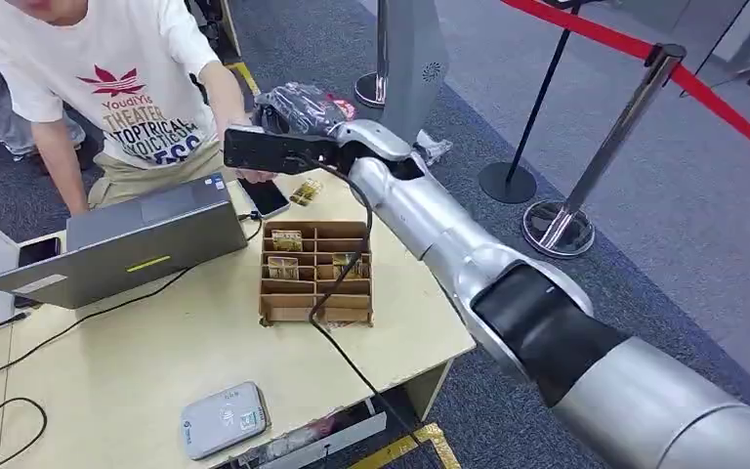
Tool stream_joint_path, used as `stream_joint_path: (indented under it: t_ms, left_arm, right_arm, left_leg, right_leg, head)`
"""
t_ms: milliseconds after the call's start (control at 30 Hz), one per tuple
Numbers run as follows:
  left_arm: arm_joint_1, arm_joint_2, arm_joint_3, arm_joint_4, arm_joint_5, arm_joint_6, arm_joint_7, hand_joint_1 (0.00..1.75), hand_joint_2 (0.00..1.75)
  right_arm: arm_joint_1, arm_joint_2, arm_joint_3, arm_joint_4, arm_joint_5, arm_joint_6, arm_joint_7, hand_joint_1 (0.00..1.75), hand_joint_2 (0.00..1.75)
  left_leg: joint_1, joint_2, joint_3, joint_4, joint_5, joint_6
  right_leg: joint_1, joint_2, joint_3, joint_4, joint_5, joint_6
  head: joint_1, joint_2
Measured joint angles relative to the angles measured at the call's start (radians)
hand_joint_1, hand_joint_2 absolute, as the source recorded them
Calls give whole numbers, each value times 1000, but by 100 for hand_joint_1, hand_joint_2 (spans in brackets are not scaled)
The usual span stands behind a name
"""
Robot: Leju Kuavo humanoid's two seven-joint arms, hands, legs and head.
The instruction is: Pass the card to the sensor for recognition and then transmit it.
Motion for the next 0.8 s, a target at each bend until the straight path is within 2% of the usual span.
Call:
stream_joint_path:
  t_ms: [200,233,267,333,533,800]
  left_arm:
    - [0,-1,0,0,2,0,0,0,0]
    - [0,-1,0,0,2,0,0,0,0]
    - [0,-2,0,0,2,0,0,0,0]
    - [0,-2,0,0,2,0,0,0,0]
    - [1,-2,0,0,2,0,0,0,0]
    - [1,-2,-12,0,0,0,0,0,0]
  right_arm:
    - [-4,8,5,22,0,0,-1,150,175]
    - [-4,8,7,26,0,0,-2,133,175]
    - [-4,8,9,29,0,0,-3,16,175]
    - [-4,8,12,35,0,0,-5,0,175]
    - [-3,8,18,47,0,-10,-12,0,175]
    - [26,7,17,17,-4,-70,-42,0,175]
  left_leg:
    - [0,0,0,0,0,0]
    - [0,0,0,0,0,0]
    - [0,0,0,0,0,0]
    - [0,0,0,0,0,0]
    - [0,0,0,0,0,0]
    - [0,0,0,0,0,0]
  right_leg:
    - [0,0,0,0,0,0]
    - [0,0,0,0,0,0]
    - [0,0,0,0,0,0]
    - [0,0,0,0,0,0]
    - [0,0,0,0,0,0]
    - [0,0,0,0,0,0]
  head:
    - [0,0]
    - [0,0]
    - [0,0]
    - [0,0]
    - [0,0]
    - [0,0]
